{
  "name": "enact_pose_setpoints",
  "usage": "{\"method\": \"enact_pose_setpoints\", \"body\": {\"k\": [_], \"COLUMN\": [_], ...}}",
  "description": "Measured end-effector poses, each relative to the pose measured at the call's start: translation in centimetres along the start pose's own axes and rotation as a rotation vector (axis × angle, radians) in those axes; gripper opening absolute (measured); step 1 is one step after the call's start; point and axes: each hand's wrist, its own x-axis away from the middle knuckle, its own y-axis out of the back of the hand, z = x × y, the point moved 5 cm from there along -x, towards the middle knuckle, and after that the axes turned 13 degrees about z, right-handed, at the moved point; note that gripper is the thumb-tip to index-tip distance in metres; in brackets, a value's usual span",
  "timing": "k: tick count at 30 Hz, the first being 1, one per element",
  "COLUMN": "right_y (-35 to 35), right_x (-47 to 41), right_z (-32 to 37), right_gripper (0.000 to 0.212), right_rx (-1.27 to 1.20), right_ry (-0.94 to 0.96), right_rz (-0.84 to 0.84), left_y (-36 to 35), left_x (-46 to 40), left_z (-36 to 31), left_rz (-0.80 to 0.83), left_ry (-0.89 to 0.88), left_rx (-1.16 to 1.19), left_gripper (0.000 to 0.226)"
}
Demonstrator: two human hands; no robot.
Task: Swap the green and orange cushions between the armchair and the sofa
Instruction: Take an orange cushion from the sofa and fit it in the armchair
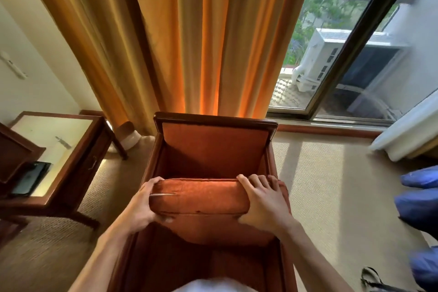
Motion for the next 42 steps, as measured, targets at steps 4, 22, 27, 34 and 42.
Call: {"method": "enact_pose_setpoints", "body": {"k": [4,22,27,34,42], "right_y": [0.8,-6.2,-10.9,-11.3,-4.7], "right_x": [-0.1,5.0,6.8,4.9,1.8], "right_z": [-3.3,-10.4,-13.7,-13.0,-8.4], "right_gripper": [0.123,0.115,0.098,0.080,0.073], "right_rx": [-0.064,-0.946,-1.178,-1.021,-0.878], "right_ry": [-0.123,-0.086,-0.079,-0.018,0.124], "right_rz": [0.188,-0.219,-0.210,-0.172,-0.143], "left_y": [0.2,-22.9,-25.3,-24.0,-14.8], "left_x": [-1.5,-8.4,-9.3,-8.7,-5.3], "left_z": [-0.7,-25.7,-27.4,-25.6,-24.5], "left_rz": [0.126,0.425,0.410,0.281,0.145], "left_ry": [-0.032,-0.217,-0.196,-0.273,-0.350], "left_rx": [0.039,-1.114,-1.077,-1.049,-0.824], "left_gripper": [0.107,0.102,0.114,0.091,0.069]}}
